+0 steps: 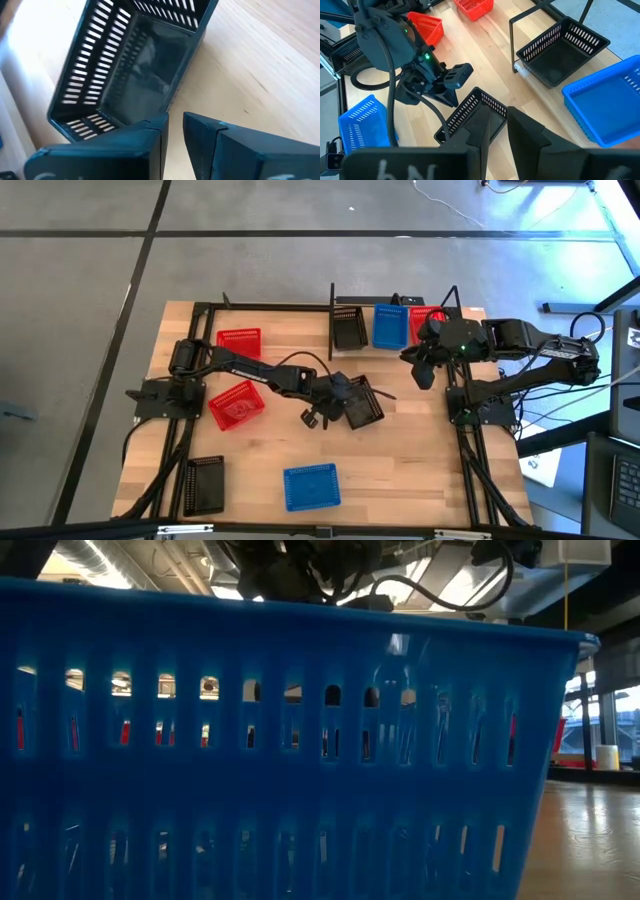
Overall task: Stack baskets on shelf by color
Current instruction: Stack the right black bin on top of the other black bin on the shelf
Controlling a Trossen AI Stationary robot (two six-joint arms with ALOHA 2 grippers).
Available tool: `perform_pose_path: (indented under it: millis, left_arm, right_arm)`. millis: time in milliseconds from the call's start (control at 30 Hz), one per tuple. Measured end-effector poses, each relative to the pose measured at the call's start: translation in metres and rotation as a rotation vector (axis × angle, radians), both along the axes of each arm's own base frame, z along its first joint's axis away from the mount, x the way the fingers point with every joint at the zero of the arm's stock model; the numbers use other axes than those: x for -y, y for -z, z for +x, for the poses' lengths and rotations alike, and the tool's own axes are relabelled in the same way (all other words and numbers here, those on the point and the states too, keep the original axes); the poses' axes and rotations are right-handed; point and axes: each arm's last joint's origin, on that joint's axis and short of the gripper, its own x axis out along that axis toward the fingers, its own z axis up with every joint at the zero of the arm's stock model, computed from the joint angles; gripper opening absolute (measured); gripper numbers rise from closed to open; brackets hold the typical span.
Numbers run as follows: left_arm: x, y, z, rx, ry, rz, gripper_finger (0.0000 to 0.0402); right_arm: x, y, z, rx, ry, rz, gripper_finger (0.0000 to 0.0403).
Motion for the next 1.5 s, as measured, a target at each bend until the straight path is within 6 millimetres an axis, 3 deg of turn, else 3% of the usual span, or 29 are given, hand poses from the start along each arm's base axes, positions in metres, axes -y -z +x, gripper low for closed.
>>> perform_pose_path:
  millis: [433, 667, 1233, 1500]
  left_arm:
    - [0.0001, -0.0012, 0.0014, 0.018, 0.017, 0.019, 0.005]
    - [0.0029, -0.0025, 0.0021, 0.018, 0.118, 0.187, 0.005]
    - [0.0012, -0.0024, 0.0023, 0.023, 0.16, 0.129, 0.005]
    - [-0.0049, 0.0066, 0.0066, 0.02, 0.149, 0.121, 0.005]
  right_arm:
    - [0.0, 0.0, 0.0, -0.001, -0.001, -0.001, 0.0067]
    - [0.0, 0.0, 0.0, -0.006, -0.018, -0.019, 0.0067]
    - [0.0, 0.0001, 0.0, -0.007, -0.02, -0.022, 0.0067]
    - [0.0, 0.0002, 0.0002, -0.008, -0.019, -0.021, 0.0067]
